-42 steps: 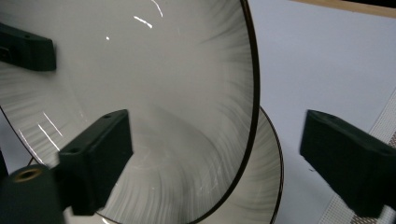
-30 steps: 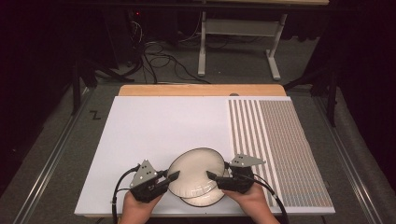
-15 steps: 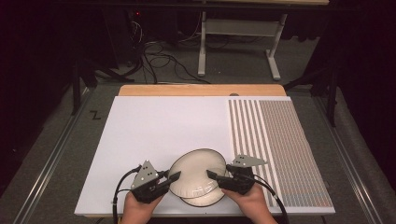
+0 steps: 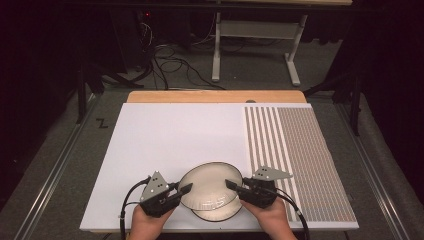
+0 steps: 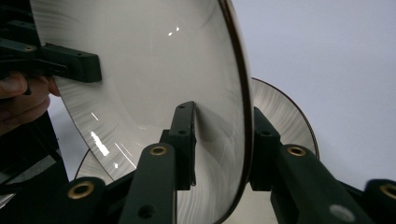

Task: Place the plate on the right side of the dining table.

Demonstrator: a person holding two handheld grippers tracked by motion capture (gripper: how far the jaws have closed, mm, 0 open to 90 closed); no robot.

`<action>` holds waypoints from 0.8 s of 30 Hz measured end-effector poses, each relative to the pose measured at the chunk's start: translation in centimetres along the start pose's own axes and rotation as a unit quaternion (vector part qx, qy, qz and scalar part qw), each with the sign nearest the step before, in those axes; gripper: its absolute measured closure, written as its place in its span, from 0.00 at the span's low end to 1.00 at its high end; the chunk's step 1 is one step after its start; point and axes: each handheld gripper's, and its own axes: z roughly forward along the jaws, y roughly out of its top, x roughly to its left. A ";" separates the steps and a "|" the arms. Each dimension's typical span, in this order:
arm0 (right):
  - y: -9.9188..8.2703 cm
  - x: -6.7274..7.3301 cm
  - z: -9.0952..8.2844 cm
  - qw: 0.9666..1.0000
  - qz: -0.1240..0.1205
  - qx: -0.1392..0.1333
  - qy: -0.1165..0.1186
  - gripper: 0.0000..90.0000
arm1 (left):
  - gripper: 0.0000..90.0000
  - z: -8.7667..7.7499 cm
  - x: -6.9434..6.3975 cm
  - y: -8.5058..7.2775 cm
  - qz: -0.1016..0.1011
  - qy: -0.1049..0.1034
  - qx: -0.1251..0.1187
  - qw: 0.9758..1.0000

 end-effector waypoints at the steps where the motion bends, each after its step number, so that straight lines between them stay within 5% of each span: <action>1: 0.0 0.1 -0.1 1.000 -0.001 -0.001 -0.002 0.80 | 0.85 0.0 0.0 0.0 0.002 0.001 0.000 1.000; 24: 0.3 0.5 -0.9 1.000 -0.012 -0.018 -0.019 0.84 | 0.84 0.2 0.1 -0.1 -0.013 0.002 0.000 1.000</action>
